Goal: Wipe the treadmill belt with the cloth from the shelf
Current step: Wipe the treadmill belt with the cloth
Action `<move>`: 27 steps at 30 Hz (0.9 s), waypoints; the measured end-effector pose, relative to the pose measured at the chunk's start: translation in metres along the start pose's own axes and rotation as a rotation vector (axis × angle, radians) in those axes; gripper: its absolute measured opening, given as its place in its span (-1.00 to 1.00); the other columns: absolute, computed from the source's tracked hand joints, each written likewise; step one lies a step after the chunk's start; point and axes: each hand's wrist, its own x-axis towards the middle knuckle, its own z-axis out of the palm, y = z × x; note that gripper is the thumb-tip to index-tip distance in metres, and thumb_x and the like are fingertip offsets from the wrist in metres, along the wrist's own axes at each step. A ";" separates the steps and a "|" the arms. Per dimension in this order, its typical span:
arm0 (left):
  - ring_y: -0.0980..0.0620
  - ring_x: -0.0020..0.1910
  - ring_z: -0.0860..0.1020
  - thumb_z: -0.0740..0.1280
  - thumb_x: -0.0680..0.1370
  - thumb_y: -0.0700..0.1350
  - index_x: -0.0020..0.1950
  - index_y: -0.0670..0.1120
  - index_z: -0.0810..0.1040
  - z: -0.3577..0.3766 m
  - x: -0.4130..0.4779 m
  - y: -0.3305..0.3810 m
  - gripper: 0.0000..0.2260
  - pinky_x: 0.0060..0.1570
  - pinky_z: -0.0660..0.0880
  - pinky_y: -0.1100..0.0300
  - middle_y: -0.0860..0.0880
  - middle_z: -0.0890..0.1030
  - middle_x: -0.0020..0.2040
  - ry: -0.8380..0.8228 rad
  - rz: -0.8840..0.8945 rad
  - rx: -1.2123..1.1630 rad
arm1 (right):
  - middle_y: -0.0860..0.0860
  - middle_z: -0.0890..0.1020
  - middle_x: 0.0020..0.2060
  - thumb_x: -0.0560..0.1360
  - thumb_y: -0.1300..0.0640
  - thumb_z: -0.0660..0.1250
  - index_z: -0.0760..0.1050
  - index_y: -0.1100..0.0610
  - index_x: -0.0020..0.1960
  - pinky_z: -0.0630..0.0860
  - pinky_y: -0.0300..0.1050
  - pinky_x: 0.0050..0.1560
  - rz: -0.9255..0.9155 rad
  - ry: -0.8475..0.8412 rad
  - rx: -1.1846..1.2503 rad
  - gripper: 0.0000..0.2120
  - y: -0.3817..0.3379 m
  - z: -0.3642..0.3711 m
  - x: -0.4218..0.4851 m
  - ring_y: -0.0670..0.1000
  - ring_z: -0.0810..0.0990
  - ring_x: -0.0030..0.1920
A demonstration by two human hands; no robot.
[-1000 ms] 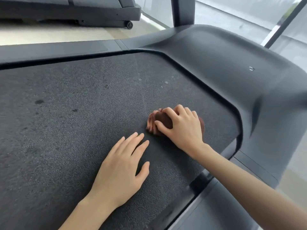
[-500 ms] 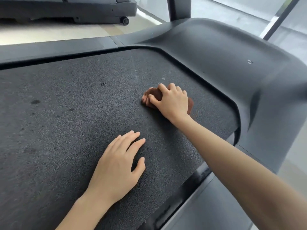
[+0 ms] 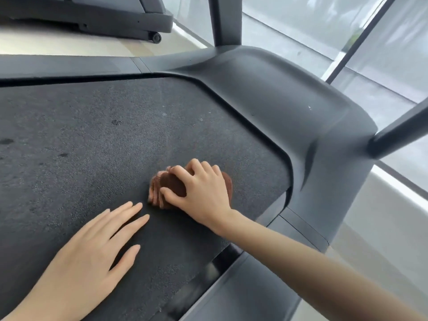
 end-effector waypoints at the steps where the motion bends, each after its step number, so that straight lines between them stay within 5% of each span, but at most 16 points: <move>1: 0.05 0.40 0.29 -0.08 0.64 0.15 0.32 -0.11 0.51 -0.001 -0.005 -0.002 -0.47 0.46 0.02 0.22 -0.03 0.44 0.37 0.003 0.005 -0.009 | 0.04 0.49 -0.24 0.42 -0.27 0.15 0.57 -0.03 0.03 0.32 -0.04 -0.20 -0.024 0.012 0.009 -0.58 -0.002 -0.001 -0.005 0.11 0.47 -0.23; 6: 0.04 0.39 0.31 -0.05 0.63 0.12 0.30 -0.11 0.53 0.000 -0.013 0.000 -0.49 0.45 0.07 0.18 -0.03 0.45 0.36 0.066 0.006 -0.006 | 0.02 0.50 -0.26 0.40 -0.30 0.18 0.57 -0.03 -0.03 0.39 -0.05 -0.22 -0.062 0.043 0.030 -0.60 0.002 0.004 0.001 0.10 0.51 -0.24; 11: 0.04 0.39 0.34 -0.01 0.63 0.10 0.29 -0.10 0.54 0.004 -0.013 0.001 -0.53 0.40 0.17 0.10 -0.02 0.45 0.37 0.115 0.001 -0.042 | 0.05 0.53 -0.25 0.39 -0.30 0.17 0.56 0.02 -0.10 0.43 -0.02 -0.18 0.149 0.047 -0.033 -0.58 0.012 0.026 0.043 0.15 0.56 -0.19; 17: 0.09 0.39 0.34 0.15 0.53 0.04 0.31 -0.04 0.53 -0.003 -0.015 0.005 -0.60 0.39 0.18 0.11 0.05 0.44 0.38 0.096 -0.045 -0.047 | 0.10 0.54 0.10 0.49 -0.31 0.14 0.47 0.00 0.17 0.31 0.04 0.11 0.339 -0.125 -0.116 -0.54 0.026 0.045 0.100 0.18 0.48 0.13; 27: 0.14 0.41 0.30 0.13 0.54 0.03 0.33 0.02 0.51 -0.023 -0.050 0.000 -0.61 0.39 0.15 0.13 0.08 0.43 0.38 0.045 -0.156 0.007 | 0.07 0.49 -0.25 0.44 -0.25 0.21 0.58 0.03 -0.03 0.36 0.00 -0.20 -0.019 0.025 0.017 -0.61 -0.035 -0.002 -0.002 0.15 0.48 -0.24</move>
